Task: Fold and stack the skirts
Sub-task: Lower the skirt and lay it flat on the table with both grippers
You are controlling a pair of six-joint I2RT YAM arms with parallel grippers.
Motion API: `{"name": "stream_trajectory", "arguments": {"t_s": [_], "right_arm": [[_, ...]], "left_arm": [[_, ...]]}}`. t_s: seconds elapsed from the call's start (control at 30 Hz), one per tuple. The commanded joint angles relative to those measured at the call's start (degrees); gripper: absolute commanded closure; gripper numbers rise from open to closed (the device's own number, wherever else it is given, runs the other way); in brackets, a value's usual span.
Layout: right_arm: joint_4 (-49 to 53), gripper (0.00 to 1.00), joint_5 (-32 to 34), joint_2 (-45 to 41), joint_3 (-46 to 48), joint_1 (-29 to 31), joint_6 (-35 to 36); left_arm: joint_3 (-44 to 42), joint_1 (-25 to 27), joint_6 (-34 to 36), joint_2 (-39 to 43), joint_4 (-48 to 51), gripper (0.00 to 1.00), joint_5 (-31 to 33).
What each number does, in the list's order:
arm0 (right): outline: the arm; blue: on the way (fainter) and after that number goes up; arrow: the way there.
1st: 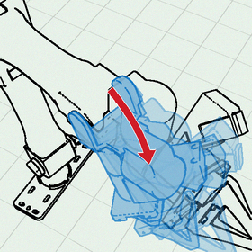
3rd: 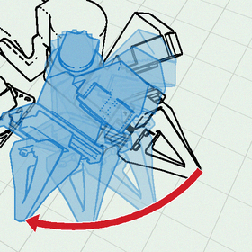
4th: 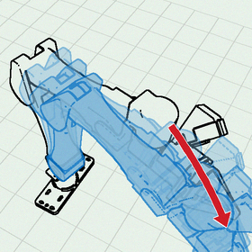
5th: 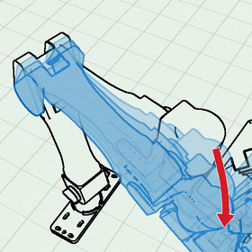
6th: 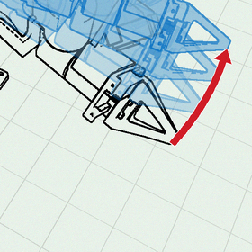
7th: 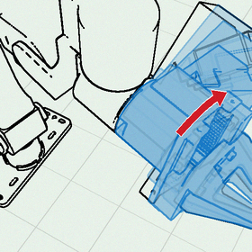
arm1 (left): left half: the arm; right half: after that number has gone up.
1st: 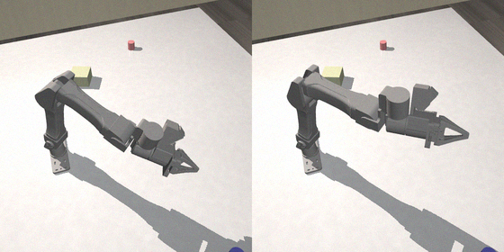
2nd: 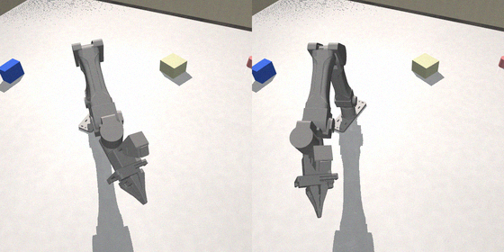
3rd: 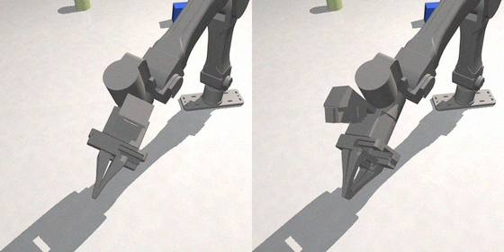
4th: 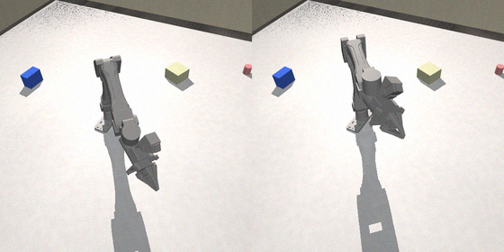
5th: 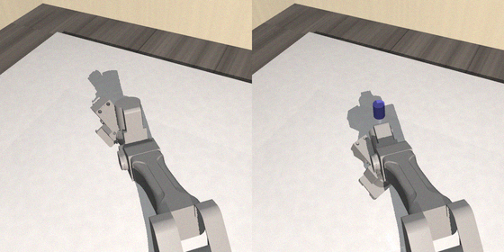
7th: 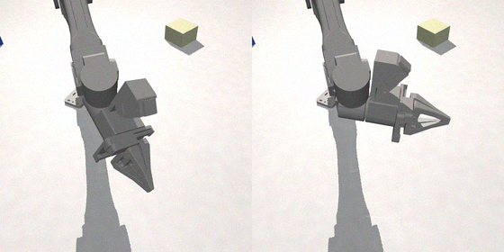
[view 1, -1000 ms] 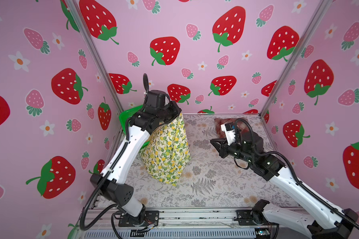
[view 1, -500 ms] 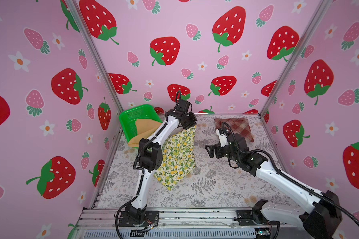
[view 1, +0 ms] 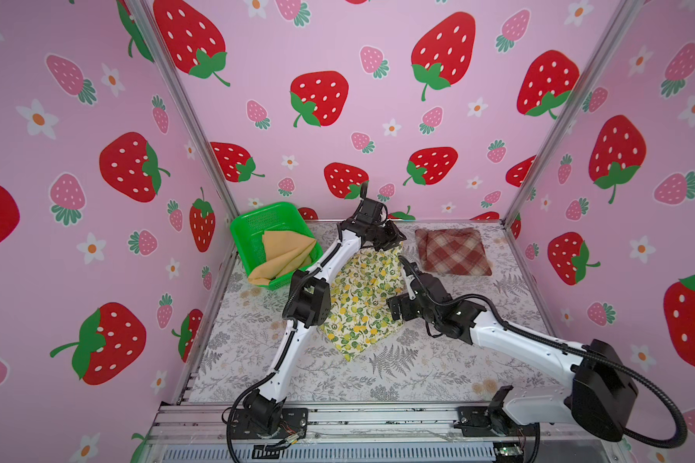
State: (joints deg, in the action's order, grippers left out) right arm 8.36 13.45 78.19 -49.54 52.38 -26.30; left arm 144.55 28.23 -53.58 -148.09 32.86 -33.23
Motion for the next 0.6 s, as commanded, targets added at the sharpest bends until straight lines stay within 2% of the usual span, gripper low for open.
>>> {"name": "stream_trajectory", "arguments": {"t_s": [0.0,0.03,0.13,0.2,0.23,0.43,0.57], "right_arm": [[0.24,0.0,5.92,4.37,-2.27,2.47,-2.7],[0.33,0.0,6.3,6.01,-3.08,2.95,-3.0],[0.97,0.0,7.38,11.32,-6.01,3.92,-3.4],[1.23,0.0,8.44,14.15,-8.06,4.77,-3.58],[0.7,0.0,8.52,15.37,-8.71,5.21,-3.71],[0.33,0.1,8.14,23.22,-13.9,6.06,-4.48],[0.74,0.15,8.52,27.75,-17.08,6.68,-4.28]], "left_arm": [[-5.41,-1.55,0.31,5.34,-3.63,0.27,-2.18],[-9.01,-2.48,0.4,8.08,-4.83,0.23,-1.93],[-22.56,-5.76,0.48,17.74,-8.62,0.19,-0.48],[-32.04,-7.95,1.1,24.6,-10.51,0.04,1.19],[-36.6,-9.03,1.79,28.19,-10.75,0.01,2.14],[-58.08,-14.8,1.51,44.37,-13.61,0.01,3.49],[-67.73,-17.34,1.42,52.15,-15.39,0.01,3.21]]}}
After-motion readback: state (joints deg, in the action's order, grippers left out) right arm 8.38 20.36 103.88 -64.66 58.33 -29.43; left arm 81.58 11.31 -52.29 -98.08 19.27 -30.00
